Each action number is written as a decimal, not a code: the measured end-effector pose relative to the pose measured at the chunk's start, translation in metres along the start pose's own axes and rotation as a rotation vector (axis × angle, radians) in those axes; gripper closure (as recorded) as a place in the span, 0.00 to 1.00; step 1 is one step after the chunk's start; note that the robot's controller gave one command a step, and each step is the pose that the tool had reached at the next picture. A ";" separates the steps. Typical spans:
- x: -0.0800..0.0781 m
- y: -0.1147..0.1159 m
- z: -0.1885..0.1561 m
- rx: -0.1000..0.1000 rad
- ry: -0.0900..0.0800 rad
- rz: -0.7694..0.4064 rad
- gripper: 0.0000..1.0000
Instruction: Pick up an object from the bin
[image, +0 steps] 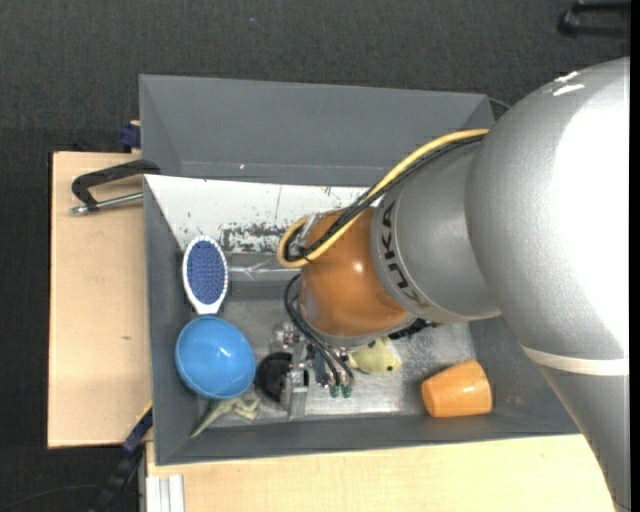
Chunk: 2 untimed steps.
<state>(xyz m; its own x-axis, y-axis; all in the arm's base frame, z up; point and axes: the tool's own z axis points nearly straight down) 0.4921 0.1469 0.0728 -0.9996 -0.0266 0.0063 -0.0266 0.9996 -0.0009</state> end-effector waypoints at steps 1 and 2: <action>-0.002 0.001 -0.015 -0.004 -0.013 0.000 1.00; -0.004 0.002 -0.065 -0.005 -0.017 0.000 1.00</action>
Offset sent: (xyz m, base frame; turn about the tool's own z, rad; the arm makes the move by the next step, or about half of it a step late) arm -0.0001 0.0001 0.0128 0.0000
